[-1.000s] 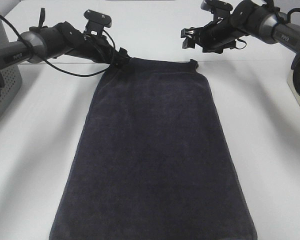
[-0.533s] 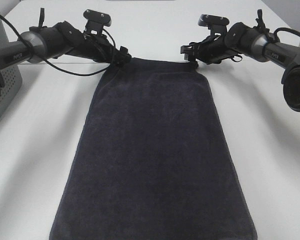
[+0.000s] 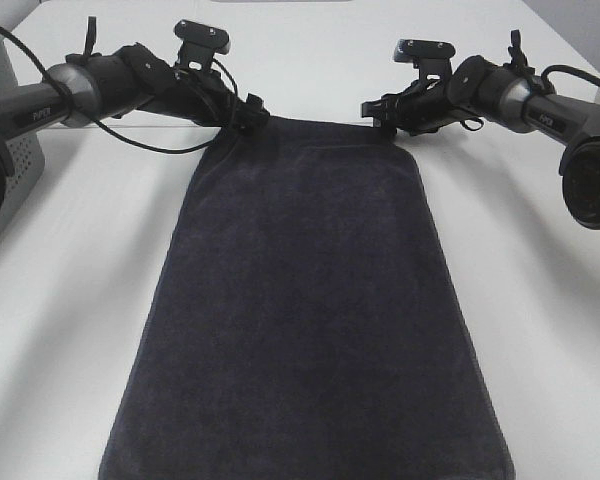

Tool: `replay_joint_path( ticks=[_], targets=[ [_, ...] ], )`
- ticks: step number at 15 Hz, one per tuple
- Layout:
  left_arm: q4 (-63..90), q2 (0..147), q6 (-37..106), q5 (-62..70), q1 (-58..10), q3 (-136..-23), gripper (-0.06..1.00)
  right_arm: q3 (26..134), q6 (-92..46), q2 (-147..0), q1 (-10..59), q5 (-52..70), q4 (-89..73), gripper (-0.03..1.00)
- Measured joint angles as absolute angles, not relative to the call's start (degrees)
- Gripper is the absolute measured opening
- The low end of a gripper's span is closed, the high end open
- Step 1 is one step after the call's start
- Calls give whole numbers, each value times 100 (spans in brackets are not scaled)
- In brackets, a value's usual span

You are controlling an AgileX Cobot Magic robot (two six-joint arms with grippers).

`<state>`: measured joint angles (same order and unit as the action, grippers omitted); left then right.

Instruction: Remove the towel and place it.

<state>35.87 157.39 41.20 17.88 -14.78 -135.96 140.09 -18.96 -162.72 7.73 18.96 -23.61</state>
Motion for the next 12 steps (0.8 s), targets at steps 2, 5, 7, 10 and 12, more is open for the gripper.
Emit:
replay_joint_path(
  ticks=[2, 5, 7, 10, 12],
  targets=[
    [3587, 15739, 4120, 1788, -1478, -13596, 88, 14009, -1954, -16312, 773, 1856, -2361, 45],
    [3587, 15739, 4120, 1788, -1478, -13596, 88, 14009, -2051, -16341, 773, 1816, -2366, 5],
    [3587, 15739, 4120, 1788, -1478, -13596, 88, 14009, -2080, -16352, 773, 1736, -2401, 1],
    [3587, 15739, 4120, 1782, -1478, -13596, 88, 14009, -2120, -16398, 773, 1398, -2727, 1],
    [3587, 15739, 4120, 1782, -1478, -13596, 88, 14009, -2126, -16398, 773, 1238, -2899, 1]
  ],
)
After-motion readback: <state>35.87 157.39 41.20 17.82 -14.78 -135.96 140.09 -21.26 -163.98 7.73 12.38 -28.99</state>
